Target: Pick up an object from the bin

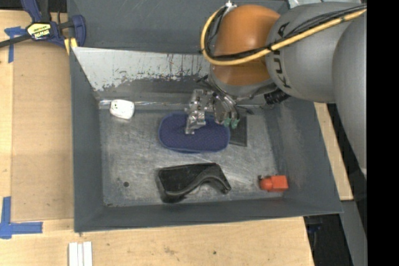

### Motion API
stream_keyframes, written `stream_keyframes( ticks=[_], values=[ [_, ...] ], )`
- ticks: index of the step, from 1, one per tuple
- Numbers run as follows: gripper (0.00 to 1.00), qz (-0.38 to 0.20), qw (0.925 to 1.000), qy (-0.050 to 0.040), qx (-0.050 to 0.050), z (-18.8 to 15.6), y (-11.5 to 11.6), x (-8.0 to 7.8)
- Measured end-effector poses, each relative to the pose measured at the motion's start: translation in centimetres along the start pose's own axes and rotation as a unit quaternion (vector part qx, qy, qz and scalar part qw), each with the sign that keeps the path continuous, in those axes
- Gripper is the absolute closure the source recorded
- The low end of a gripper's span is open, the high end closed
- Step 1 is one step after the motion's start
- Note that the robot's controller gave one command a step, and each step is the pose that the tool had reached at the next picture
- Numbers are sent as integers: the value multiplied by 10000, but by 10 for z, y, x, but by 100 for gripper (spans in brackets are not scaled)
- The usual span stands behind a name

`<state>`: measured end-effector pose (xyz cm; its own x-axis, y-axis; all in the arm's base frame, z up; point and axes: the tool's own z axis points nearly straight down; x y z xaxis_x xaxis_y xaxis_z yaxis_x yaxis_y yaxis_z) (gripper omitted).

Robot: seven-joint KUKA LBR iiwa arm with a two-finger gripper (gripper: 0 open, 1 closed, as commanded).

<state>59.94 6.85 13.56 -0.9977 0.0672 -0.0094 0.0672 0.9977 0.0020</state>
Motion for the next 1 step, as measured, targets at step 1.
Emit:
stream_keyframes(
  ticks=[1],
  values=[
    [100,2,10000,-6,0,-63,0,-3]
  ],
)
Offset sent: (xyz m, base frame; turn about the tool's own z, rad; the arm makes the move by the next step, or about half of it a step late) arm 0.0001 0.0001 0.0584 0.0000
